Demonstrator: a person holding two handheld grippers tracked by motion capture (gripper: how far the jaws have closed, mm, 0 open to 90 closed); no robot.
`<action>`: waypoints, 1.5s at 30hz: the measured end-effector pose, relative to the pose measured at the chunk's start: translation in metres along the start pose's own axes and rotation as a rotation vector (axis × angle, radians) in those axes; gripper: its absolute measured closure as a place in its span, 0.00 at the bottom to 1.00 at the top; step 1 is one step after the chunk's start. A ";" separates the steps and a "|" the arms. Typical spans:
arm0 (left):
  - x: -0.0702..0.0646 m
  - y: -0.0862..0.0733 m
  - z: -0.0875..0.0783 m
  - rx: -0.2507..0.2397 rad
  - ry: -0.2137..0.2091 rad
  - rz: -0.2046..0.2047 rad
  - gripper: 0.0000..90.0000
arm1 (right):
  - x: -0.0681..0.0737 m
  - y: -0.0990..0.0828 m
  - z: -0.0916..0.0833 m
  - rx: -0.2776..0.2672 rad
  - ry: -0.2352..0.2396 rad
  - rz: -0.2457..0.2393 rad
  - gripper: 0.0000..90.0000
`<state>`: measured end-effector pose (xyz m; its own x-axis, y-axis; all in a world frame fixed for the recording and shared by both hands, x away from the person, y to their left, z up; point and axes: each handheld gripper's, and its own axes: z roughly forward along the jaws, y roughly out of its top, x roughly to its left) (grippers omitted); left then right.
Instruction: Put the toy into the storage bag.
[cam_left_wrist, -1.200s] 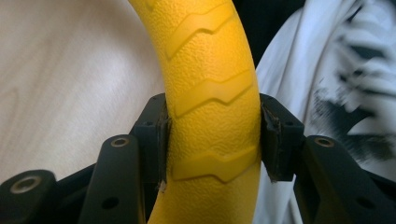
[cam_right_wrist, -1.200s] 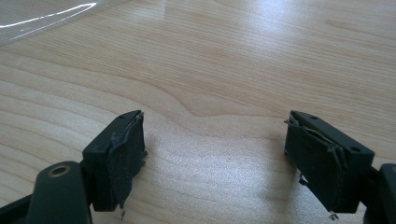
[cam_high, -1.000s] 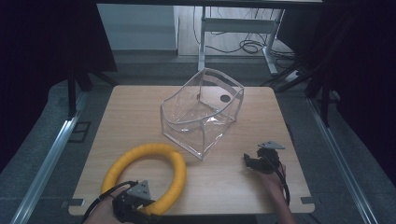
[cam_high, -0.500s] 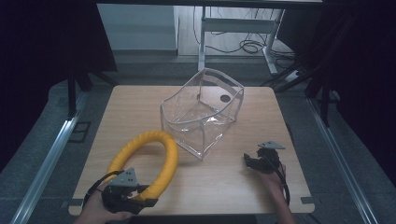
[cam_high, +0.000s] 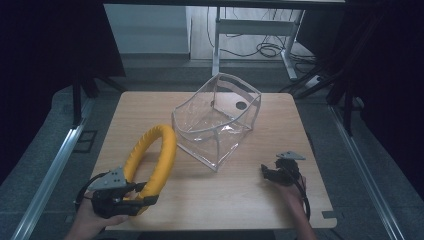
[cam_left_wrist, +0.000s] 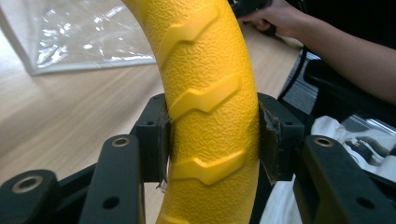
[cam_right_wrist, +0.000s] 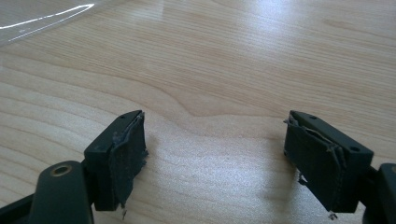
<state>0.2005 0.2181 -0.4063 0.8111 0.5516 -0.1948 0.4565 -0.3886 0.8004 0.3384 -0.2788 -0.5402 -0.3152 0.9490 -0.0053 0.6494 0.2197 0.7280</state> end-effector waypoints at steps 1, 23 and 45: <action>0.001 0.001 -0.001 -0.006 0.003 0.001 0.57 | 0.000 0.000 0.000 0.000 0.000 0.000 0.23; 0.022 0.024 -0.025 -0.234 -0.002 -0.089 0.57 | 0.000 0.000 0.000 0.001 0.001 0.001 0.23; 0.035 0.066 -0.025 -0.455 0.069 -0.143 0.57 | 0.000 0.000 0.000 0.000 -0.001 0.001 0.23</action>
<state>0.2498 0.2299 -0.3463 0.7183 0.6298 -0.2956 0.3431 0.0489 0.9380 0.3386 -0.2792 -0.5402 -0.3140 0.9494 -0.0056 0.6495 0.2191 0.7281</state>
